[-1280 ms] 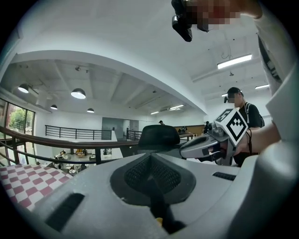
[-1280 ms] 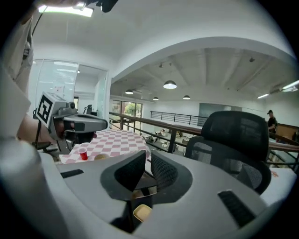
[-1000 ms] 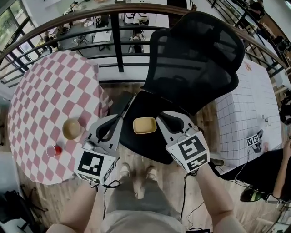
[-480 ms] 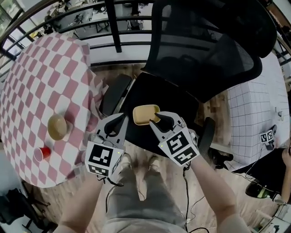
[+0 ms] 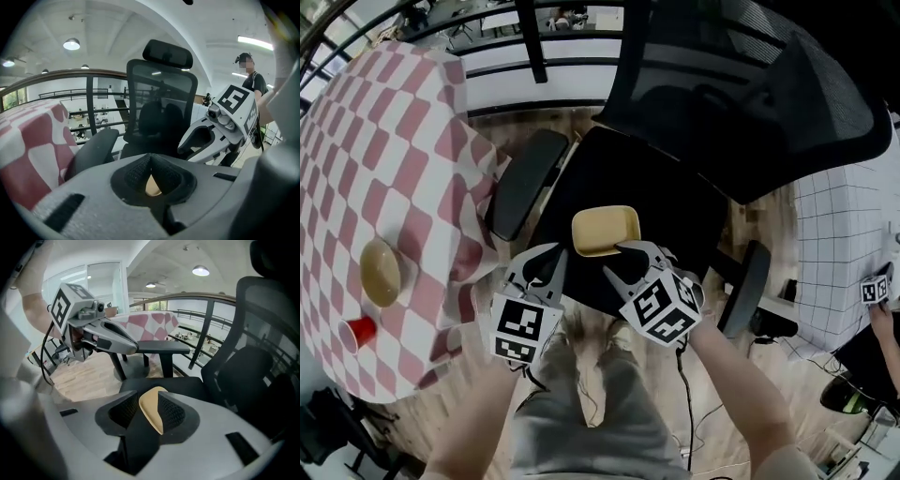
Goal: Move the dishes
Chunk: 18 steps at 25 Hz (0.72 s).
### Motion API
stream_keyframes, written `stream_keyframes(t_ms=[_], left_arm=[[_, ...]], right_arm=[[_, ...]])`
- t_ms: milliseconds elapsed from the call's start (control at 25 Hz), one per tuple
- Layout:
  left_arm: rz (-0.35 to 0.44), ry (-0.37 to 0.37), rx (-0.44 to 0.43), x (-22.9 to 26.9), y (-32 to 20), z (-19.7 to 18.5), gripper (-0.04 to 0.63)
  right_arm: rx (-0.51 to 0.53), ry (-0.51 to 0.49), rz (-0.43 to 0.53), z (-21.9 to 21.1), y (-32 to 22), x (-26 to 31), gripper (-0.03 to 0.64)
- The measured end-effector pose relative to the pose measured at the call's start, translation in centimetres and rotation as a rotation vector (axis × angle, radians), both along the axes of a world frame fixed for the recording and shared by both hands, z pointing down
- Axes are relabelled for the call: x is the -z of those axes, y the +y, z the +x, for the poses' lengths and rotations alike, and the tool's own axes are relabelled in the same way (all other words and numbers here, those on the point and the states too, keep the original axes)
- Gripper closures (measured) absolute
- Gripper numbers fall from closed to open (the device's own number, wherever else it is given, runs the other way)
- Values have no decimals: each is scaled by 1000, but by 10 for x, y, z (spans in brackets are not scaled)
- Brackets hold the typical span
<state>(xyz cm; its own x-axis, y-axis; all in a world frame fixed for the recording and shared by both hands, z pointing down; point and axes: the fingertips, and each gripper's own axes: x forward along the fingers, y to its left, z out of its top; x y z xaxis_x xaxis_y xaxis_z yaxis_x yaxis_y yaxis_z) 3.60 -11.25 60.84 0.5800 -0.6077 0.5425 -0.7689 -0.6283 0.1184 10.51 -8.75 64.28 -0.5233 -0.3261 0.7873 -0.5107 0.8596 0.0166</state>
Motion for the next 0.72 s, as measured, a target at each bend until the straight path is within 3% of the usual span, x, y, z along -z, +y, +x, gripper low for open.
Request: stream_keyframes(t_ms=[280,440,720], left_arm=[[-62,-41,-24,-77,6,0,581],[-134,-16,-14,-116,10,-1,583],[-165,-18,-7,-151,12,-4,581]], right_arm=[[48,89,-34,4,6,-84,477],[69,127,-68,6,7,-121,479],[131,210,-54,6,8,-160,479]])
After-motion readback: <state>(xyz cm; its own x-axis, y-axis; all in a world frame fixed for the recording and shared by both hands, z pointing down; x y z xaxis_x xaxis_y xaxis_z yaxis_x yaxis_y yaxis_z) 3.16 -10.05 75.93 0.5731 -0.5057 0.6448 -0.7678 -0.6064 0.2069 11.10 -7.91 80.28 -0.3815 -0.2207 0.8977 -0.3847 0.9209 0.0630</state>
